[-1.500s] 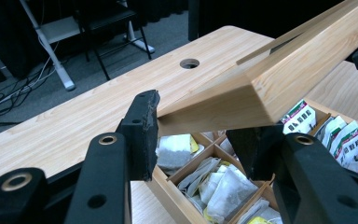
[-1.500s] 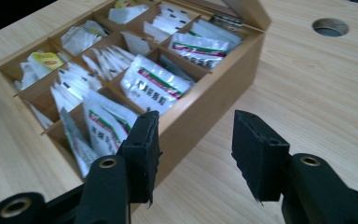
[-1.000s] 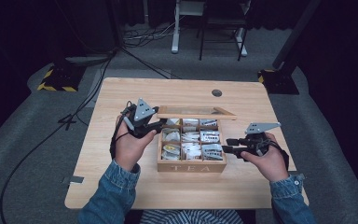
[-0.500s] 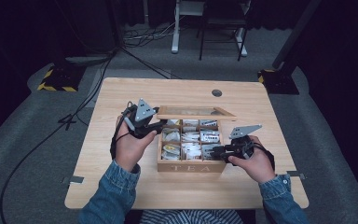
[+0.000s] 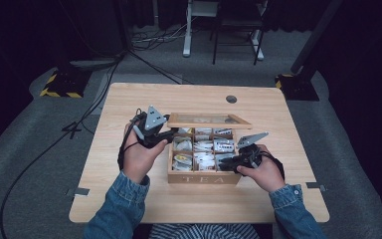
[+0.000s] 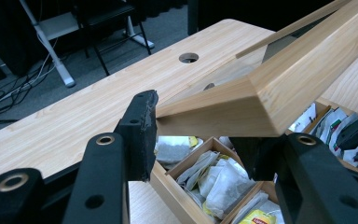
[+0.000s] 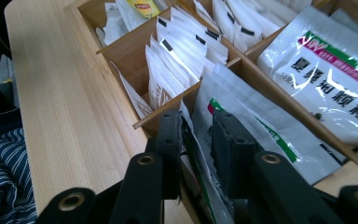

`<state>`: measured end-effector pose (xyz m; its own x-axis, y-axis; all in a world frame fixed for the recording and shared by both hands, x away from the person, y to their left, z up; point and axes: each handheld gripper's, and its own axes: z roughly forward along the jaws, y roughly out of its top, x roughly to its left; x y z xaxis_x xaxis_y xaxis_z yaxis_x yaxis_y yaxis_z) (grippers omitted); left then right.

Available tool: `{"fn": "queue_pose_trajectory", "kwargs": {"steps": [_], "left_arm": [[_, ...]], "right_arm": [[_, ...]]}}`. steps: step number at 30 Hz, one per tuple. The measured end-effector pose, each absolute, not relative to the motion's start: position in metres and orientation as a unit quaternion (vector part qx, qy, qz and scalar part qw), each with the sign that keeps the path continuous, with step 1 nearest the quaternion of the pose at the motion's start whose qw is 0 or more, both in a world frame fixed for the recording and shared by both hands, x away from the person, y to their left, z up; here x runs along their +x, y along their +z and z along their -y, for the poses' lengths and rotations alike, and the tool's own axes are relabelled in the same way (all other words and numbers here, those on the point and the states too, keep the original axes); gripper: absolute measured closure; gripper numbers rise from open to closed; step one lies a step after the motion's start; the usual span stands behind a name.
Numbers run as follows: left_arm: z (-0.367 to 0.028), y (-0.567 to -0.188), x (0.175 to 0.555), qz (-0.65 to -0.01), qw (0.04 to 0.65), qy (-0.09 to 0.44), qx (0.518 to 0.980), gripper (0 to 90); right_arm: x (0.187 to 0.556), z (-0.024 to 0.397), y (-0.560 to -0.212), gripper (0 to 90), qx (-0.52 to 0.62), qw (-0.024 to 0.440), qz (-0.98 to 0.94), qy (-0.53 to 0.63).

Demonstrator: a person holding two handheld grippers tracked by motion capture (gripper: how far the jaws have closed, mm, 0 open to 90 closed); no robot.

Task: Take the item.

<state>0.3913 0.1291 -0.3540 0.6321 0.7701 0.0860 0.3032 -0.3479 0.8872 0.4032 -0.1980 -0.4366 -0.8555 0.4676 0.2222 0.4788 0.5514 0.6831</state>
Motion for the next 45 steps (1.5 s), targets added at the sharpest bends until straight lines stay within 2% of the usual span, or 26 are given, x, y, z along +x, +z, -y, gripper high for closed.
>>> {"fn": "queue_pose_trajectory", "kwargs": {"steps": [3, 12, 17, 26, 45], "left_arm": [[-0.129, -0.354, 0.391, -0.344, 0.455, 0.256, 0.780, 53.0], [-0.127, -0.355, 0.391, -0.345, 0.451, 0.259, 0.782, 52.7], [-0.127, -0.355, 0.391, -0.344, 0.451, 0.259, 0.782, 52.8], [-0.127, -0.355, 0.391, -0.344, 0.451, 0.259, 0.782, 52.8], [-0.127, -0.354, 0.391, -0.343, 0.448, 0.260, 0.783, 52.8]], "right_arm": [[0.407, 0.195, -0.441, 77.3, -0.269, 0.022, 0.884, -0.382], [0.407, 0.189, -0.446, 82.8, -0.265, 0.025, 0.890, -0.369], [0.406, 0.186, -0.446, 89.1, -0.259, 0.022, 0.895, -0.364], [0.404, 0.186, -0.444, 90.0, -0.256, 0.016, 0.896, -0.363], [0.392, 0.201, -0.406, 90.0, -0.260, -0.033, 0.868, -0.422]]}}
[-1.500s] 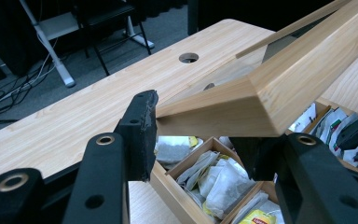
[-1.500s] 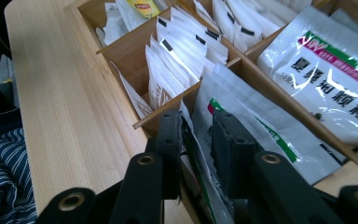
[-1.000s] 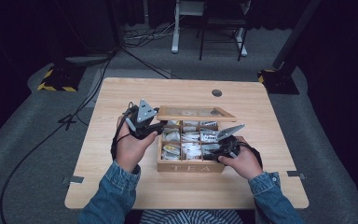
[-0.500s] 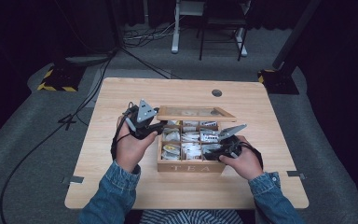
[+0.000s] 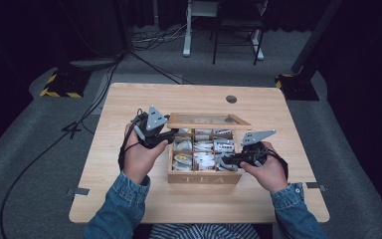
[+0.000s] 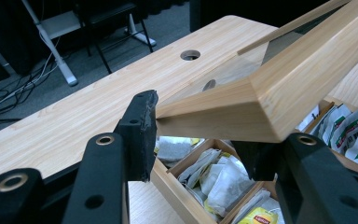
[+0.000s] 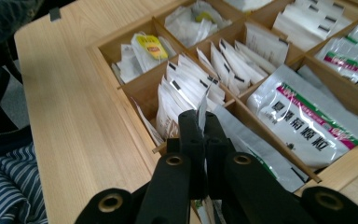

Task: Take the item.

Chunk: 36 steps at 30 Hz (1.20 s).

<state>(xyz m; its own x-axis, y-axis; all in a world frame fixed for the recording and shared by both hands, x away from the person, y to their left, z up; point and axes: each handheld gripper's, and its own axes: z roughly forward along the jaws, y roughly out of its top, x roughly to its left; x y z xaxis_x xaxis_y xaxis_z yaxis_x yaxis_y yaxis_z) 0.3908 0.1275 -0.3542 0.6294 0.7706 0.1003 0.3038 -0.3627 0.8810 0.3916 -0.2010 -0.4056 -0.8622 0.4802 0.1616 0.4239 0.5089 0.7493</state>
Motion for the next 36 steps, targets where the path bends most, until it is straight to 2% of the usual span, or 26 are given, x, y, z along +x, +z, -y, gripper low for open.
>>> {"fn": "queue_pose_trajectory", "kwargs": {"steps": [21, 36], "left_arm": [[-0.126, -0.353, 0.392, -0.340, 0.447, 0.264, 0.784, 52.1], [-0.127, -0.354, 0.392, -0.336, 0.449, 0.261, 0.786, 51.8]], "right_arm": [[0.378, 0.218, -0.380, 90.0, 0.269, 0.071, -0.825, 0.491], [0.378, 0.248, -0.368, 90.0, 0.296, 0.100, -0.798, 0.516]]}}
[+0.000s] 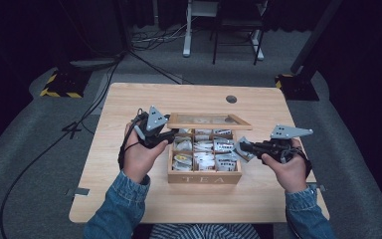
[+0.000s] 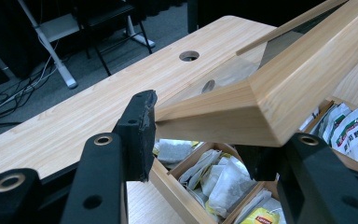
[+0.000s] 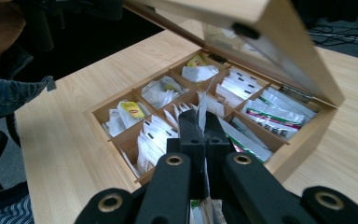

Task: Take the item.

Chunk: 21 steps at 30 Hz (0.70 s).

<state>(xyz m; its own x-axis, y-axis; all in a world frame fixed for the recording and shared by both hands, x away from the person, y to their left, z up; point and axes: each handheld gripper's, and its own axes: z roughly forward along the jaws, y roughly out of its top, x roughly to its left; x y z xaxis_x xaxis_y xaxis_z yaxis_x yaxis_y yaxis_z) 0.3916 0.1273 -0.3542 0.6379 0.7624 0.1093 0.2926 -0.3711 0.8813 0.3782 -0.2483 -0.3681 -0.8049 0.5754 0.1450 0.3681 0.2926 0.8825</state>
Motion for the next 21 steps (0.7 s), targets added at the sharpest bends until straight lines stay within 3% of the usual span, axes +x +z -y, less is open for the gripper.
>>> {"fn": "queue_pose_trajectory", "kwargs": {"steps": [21], "left_arm": [[-0.127, -0.354, 0.392, -0.335, 0.448, 0.263, 0.786, 51.8]], "right_arm": [[0.383, 0.282, -0.367, 90.0, 0.338, 0.160, -0.781, 0.500]]}}
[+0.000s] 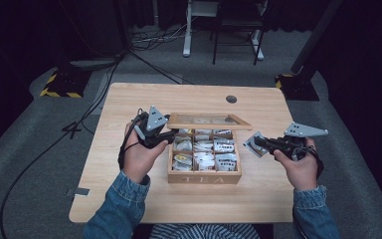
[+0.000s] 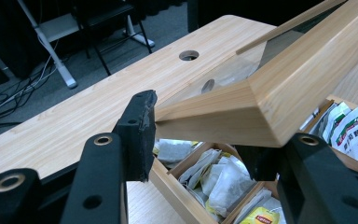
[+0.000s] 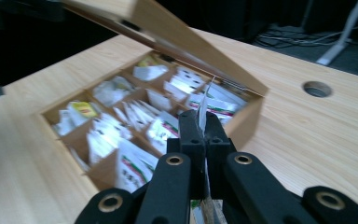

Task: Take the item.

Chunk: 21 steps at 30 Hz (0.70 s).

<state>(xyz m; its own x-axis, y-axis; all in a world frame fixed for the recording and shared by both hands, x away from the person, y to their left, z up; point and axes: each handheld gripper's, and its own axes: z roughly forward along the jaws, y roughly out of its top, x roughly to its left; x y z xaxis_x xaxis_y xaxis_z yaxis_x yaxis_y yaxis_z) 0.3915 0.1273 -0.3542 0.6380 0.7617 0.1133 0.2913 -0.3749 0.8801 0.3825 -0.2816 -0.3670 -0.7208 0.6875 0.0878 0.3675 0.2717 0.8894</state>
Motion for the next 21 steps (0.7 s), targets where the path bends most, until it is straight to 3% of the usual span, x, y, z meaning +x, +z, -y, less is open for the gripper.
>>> {"fn": "queue_pose_trajectory", "kwargs": {"steps": [21], "left_arm": [[-0.127, -0.354, 0.391, -0.336, 0.447, 0.261, 0.787, 51.8]], "right_arm": [[0.402, 0.323, -0.394, 90.0, 0.403, 0.200, -0.770, 0.452]]}}
